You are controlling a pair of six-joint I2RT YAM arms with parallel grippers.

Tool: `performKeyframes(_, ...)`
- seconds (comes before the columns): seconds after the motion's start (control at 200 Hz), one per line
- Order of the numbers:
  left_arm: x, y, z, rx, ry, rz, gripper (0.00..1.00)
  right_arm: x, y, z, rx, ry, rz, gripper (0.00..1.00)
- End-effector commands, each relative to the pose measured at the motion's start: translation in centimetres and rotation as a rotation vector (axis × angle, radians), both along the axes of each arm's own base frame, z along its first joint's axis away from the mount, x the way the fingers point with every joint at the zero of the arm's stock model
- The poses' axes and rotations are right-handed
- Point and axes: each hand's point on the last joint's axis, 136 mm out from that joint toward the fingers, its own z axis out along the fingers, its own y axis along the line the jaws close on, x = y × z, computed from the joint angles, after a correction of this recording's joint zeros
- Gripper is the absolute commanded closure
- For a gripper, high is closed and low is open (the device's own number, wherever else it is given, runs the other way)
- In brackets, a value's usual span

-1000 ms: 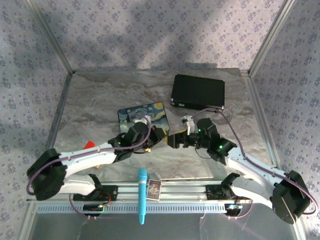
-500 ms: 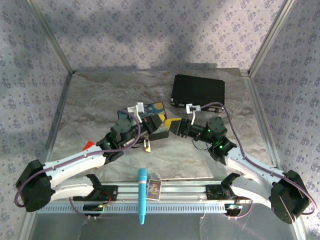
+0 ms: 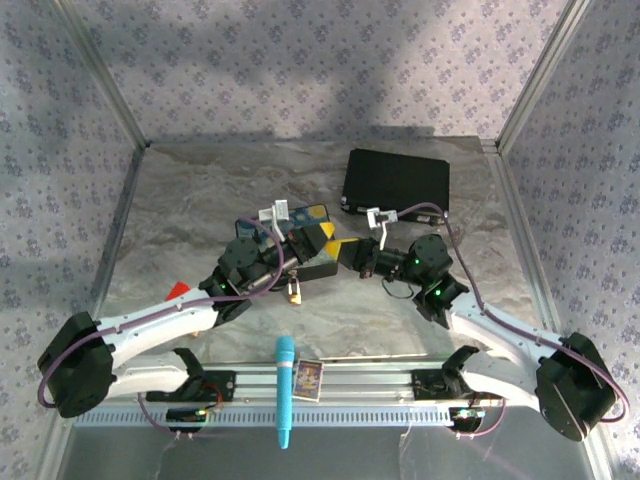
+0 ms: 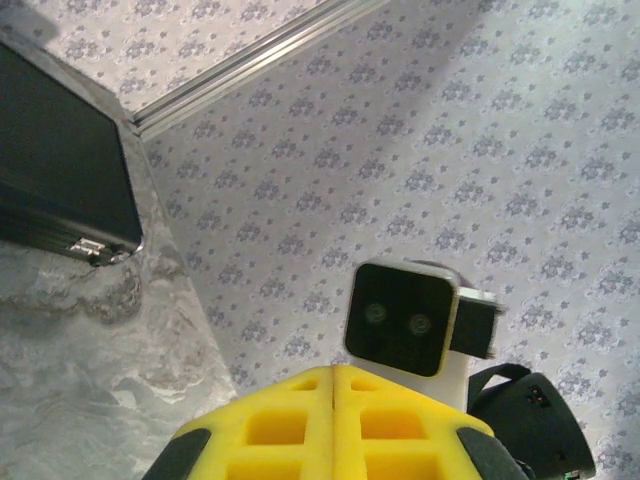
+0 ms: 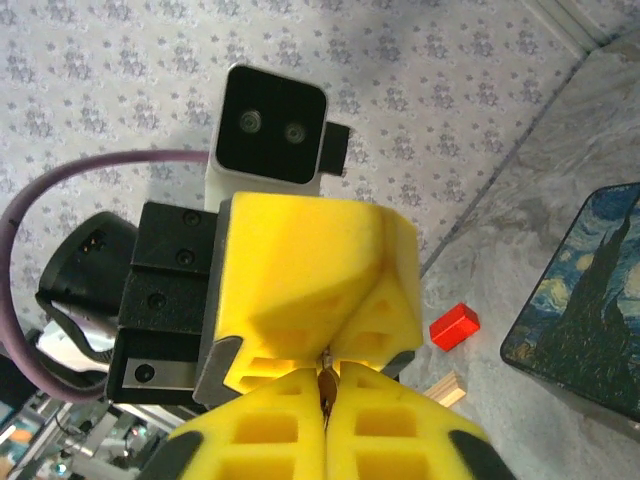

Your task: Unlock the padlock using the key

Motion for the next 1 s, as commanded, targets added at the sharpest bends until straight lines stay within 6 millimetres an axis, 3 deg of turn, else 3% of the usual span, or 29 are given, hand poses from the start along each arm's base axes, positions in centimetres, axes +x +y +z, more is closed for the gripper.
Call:
performKeyframes(0.0,-0.3,0.0,0.7,-0.040,-0.015,-0.020,1.00,-0.3,-0.1,1.9,0.037,-0.060,0.004,0.98)
performKeyframes(0.245,0.1,0.3,-0.4,0.011,0.018,0.011,1.00,0.0,-0.3,1.4,0.024,-0.048,-0.017,1.00)
performKeyframes(0.265,0.2,0.5,-0.7,0.026,0.028,0.023,0.92,0.0,-0.3,1.3,0.021,-0.046,-0.017,1.00)
performKeyframes(0.325,0.7,1.2,-1.7,0.078,0.058,0.074,0.54,0.1,-0.3,1.0,0.009,-0.043,-0.022,1.00)
performKeyframes(0.39,1.3,2.5,-2.8,0.134,0.099,0.147,0.21,0.3,-0.4,0.3,-0.019,-0.036,-0.036,1.00)
performKeyframes(0.43,1.6,3.5,-3.7,0.183,0.126,0.198,0.12,0.4,-0.5,-0.2,-0.039,-0.029,-0.044,1.00)
performKeyframes(0.51,2.0,5.6,-5.5,0.308,0.179,0.286,0.03,0.8,-0.7,-1.5,-0.083,-0.007,-0.070,1.00)
performKeyframes(0.585,1.7,6.8,-6.6,0.394,0.186,0.314,0.03,1.2,-0.8,-3.0,-0.136,0.017,-0.090,1.00)
performKeyframes(0.765,0.6,9.0,-10.5,0.672,0.225,0.321,0.15,2.2,-1.2,-7.7,-0.321,0.079,-0.150,1.00)
performKeyframes(0.995,-0.9,9.6,-17.0,0.925,0.271,0.234,0.33,2.2,-1.7,-12.5,-0.470,0.140,-0.172,1.00)
